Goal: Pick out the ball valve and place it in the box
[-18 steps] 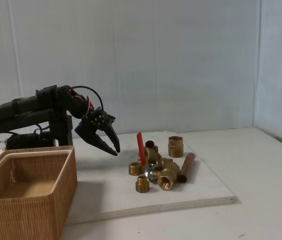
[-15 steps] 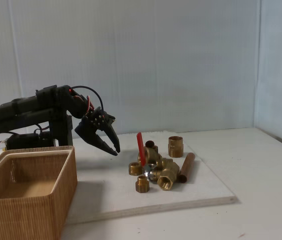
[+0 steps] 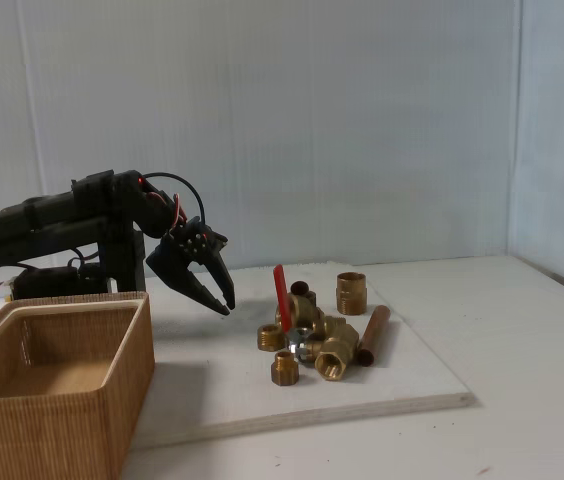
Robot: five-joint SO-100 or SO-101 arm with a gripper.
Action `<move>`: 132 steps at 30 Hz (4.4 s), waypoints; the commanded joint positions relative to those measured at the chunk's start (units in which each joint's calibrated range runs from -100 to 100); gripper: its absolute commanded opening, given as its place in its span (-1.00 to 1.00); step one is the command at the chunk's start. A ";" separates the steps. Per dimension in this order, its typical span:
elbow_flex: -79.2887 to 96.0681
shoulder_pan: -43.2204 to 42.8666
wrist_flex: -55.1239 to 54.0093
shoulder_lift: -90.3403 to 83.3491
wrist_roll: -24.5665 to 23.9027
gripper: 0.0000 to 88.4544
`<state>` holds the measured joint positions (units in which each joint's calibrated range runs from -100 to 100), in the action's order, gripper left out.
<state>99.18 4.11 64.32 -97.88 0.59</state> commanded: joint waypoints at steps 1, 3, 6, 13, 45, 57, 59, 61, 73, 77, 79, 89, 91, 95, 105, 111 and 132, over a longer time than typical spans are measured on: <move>0.55 -0.20 -0.05 -0.59 -0.08 -0.98; 0.55 -0.20 -0.05 -0.59 -0.08 -0.98; 0.55 -0.20 -0.82 -0.68 -0.13 -0.98; 0.55 -0.05 -7.11 -0.68 -0.13 -0.98; -7.94 -0.20 -24.84 -0.17 -0.08 -0.97; -51.98 -1.82 -7.71 22.72 -5.46 -0.97; -62.63 -1.75 -1.25 33.24 -7.12 -0.97; -74.00 -1.23 6.41 43.66 -8.41 -0.97; -110.55 1.72 33.10 80.63 -8.72 -0.98; -111.01 3.93 32.58 85.29 -8.46 -0.97; -111.19 4.96 32.58 87.24 -8.41 -0.97; -111.28 10.06 28.97 90.63 -8.41 -0.97; -111.28 11.09 28.54 90.63 -8.41 -0.97; -111.28 12.20 28.54 90.72 -8.41 -0.97; -110.65 14.63 28.54 90.72 -8.36 -0.97; -109.83 16.40 28.54 91.40 -8.36 -0.97; -110.01 16.33 21.39 112.00 -8.72 -0.97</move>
<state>-9.49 20.34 86.07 14.44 -7.93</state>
